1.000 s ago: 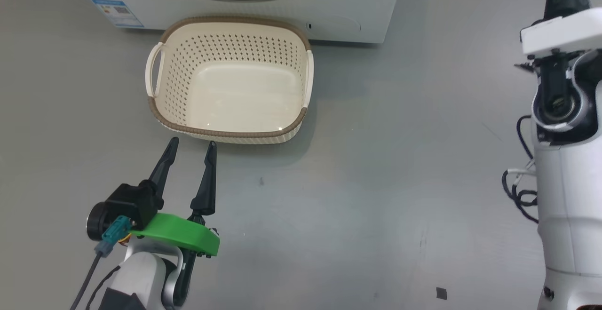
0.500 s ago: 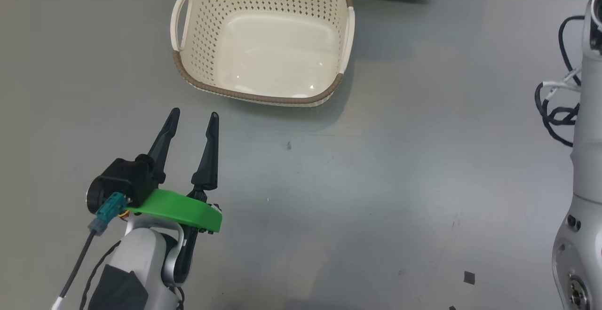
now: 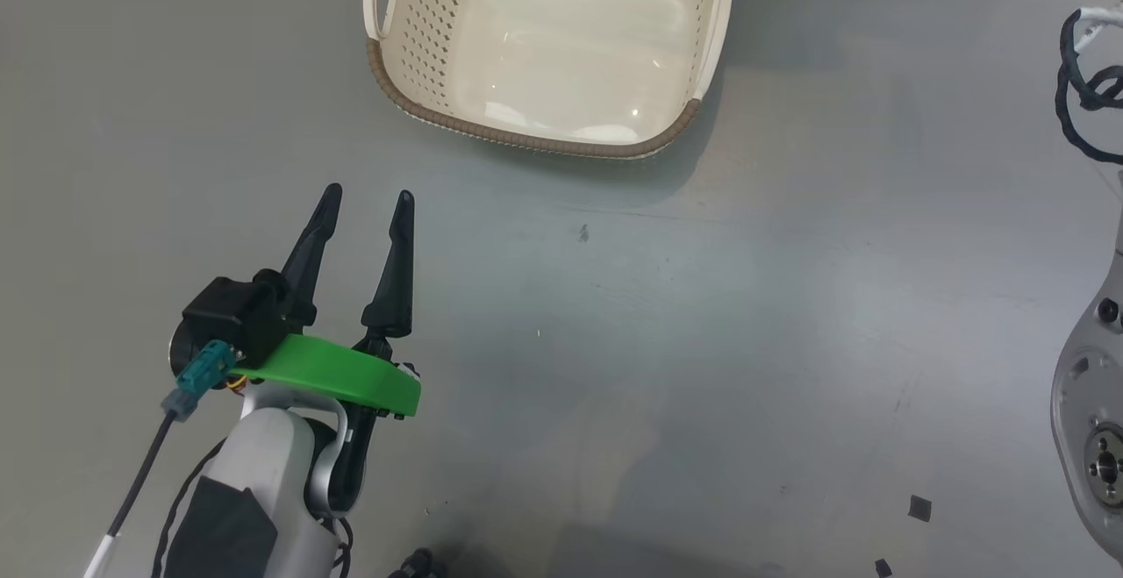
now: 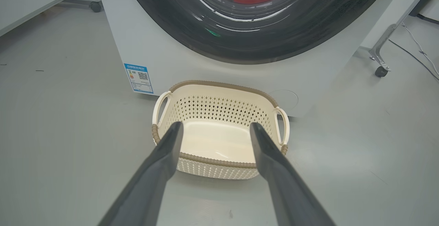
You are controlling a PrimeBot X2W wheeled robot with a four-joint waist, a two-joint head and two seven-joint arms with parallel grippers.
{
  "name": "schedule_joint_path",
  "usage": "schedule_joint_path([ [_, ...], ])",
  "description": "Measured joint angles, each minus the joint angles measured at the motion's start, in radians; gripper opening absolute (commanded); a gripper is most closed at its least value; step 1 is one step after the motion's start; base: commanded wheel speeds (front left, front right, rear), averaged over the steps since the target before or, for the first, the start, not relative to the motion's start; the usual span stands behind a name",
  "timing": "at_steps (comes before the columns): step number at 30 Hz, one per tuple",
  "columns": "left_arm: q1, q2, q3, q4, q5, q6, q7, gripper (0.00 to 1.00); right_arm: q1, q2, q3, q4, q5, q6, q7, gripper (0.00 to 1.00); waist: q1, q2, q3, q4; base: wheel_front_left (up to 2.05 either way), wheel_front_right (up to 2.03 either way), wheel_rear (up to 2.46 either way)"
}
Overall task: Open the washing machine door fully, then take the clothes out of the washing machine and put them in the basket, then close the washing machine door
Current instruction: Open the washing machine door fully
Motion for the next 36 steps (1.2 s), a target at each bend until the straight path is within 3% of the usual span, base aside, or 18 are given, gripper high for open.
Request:
schedule_joint_path([
  [12,-0.017,-0.003,-0.009,0.009,-0.016,-0.007,0.0,1.0,-0.105,0.007,-0.062,0.127,0.134,-0.009,0.066,0.0,-0.0001,0.0,0.028,0.033,0.0,0.0,0.0],
  [36,-0.022,-0.004,-0.038,0.016,-0.035,-0.007,0.0,1.0,-0.269,0.002,-0.105,0.341,0.227,-0.016,0.156,0.0,-0.0001,0.0,0.036,0.071,0.0,0.0,0.0],
])
